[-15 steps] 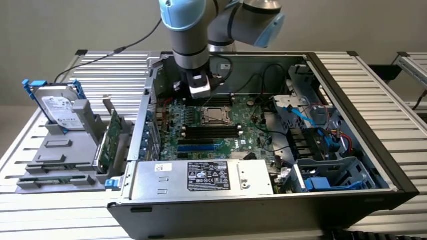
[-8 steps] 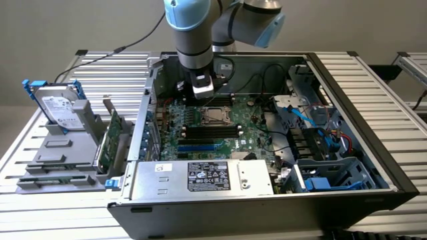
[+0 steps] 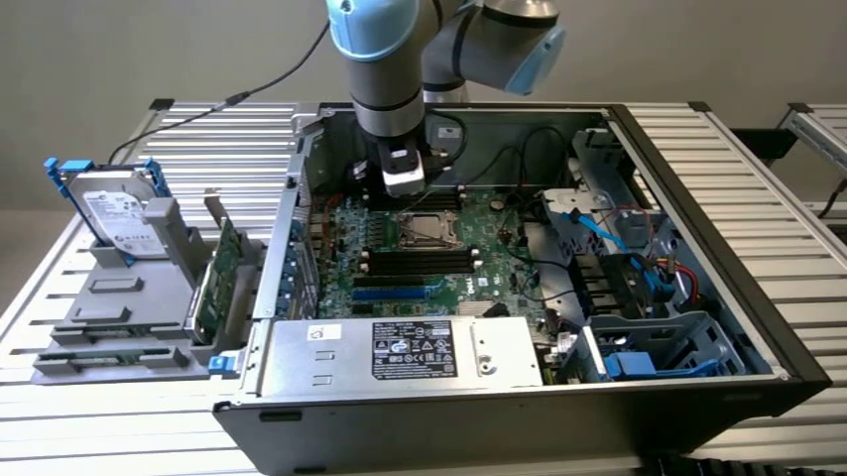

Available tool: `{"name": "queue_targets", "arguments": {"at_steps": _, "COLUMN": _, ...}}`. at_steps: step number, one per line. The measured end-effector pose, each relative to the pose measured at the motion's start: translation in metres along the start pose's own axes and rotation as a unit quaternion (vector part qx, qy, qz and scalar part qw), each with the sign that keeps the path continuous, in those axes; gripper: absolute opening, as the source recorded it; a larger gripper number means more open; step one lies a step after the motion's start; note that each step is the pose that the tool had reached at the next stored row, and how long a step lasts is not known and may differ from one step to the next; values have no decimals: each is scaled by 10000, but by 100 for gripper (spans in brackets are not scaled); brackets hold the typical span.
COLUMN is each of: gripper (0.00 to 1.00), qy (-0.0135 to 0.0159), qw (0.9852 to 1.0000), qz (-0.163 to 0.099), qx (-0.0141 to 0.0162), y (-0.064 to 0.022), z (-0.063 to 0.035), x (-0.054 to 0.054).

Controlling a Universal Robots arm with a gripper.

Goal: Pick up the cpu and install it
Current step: 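Install the first cpu locking lever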

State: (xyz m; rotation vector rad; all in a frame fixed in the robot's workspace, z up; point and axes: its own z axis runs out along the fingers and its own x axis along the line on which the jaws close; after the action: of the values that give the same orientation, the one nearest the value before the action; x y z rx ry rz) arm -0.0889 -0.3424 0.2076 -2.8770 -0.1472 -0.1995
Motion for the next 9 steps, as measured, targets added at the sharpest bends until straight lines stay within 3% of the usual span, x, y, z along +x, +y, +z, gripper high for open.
{"name": "queue_targets", "arguments": {"at_steps": 9, "gripper": 11, "qy": 39, "qw": 9998, "qz": 172, "qx": -71, "y": 5, "z": 15, "x": 16}}
